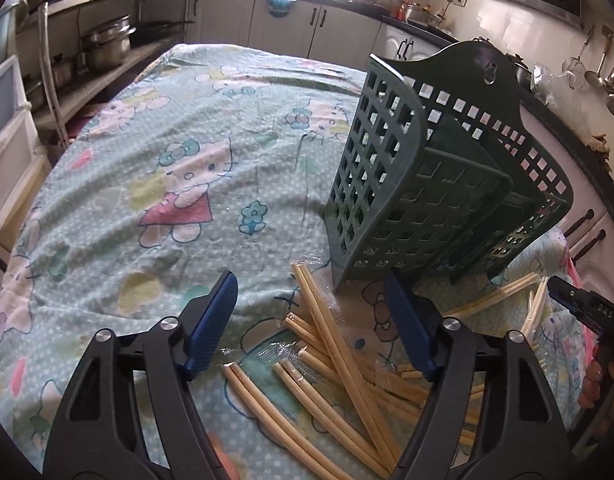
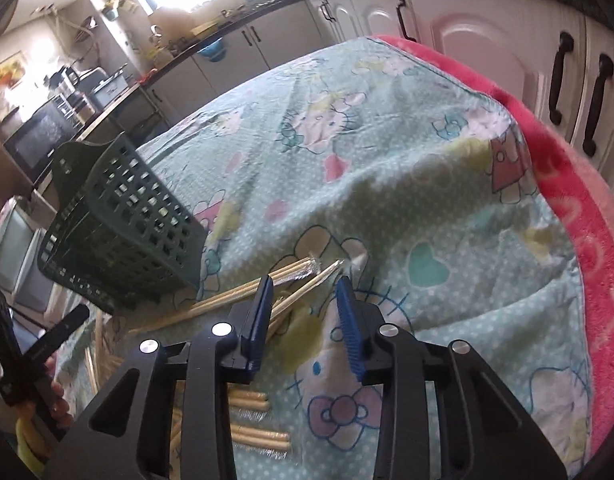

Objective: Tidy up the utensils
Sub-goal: 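Lower the left tool onto a wooden chopstick and close its fingers, then lift the chopstick with the left tool and lower it into the green caddy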

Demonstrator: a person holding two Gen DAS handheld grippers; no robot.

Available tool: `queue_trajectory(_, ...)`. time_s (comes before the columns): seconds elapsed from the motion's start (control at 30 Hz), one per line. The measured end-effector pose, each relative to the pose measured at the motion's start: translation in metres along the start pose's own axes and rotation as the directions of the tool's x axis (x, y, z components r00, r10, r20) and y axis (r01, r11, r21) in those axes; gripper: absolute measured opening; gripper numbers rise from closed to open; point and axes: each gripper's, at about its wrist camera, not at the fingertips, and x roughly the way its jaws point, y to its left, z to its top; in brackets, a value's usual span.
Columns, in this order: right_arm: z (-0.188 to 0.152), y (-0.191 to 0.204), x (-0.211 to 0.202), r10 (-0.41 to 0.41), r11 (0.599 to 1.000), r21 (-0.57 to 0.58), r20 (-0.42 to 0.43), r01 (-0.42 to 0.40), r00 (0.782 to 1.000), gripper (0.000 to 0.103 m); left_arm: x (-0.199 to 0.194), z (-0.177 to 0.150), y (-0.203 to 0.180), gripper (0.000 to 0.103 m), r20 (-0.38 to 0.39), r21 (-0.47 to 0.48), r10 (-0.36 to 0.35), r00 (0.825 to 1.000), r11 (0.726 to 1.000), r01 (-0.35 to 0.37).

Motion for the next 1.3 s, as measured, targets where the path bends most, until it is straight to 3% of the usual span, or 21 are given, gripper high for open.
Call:
queue_trajectory(0.13, 0.006, -0.010, 0.008, 0.007, 0.999, 0.049, -0.016, -0.006, 1.000, 0.029, 0.005, 0.003, 0.000, 0.062, -0.014, -0.002, -0.016, 1.000, 1.000, 0.016)
queue_trajectory(0.33, 0.011, -0.020, 0.013, 0.037, 0.995, 0.092, -0.014, -0.036, 0.999, 0.017, 0.016, 0.006, 0.000, 0.051, -0.042, -0.009, -0.040, 0.998, 0.999, 0.039)
queue_trajectory(0.63, 0.015, -0.021, 0.006, 0.060, 0.995, 0.079, 0.020, -0.062, 0.998, 0.013, 0.030, 0.008, 0.005, 0.049, -0.087, -0.027, -0.074, 0.993, 0.997, 0.072)
queue_trajectory(0.9, 0.016, -0.015, -0.008, 0.065, 0.997, 0.041, 0.059, -0.067, 0.996, 0.012, 0.035, 0.008, 0.008, 0.025, -0.110, -0.013, -0.079, 0.991, 0.997, 0.078)
queue_trajectory(1.17, 0.017, -0.010, -0.018, 0.081, 0.997, 0.009, 0.082, -0.082, 0.993, 0.011, 0.032, 0.009, 0.012, 0.009, -0.117, -0.024, -0.110, 0.987, 0.994, 0.108)
queue_trajectory(1.3, 0.021, -0.007, -0.028, 0.101, 0.995, -0.017, 0.103, -0.100, 0.989, 0.010, 0.017, 0.008, 0.014, 0.007, -0.089, -0.038, -0.134, 0.987, 0.991, 0.131)
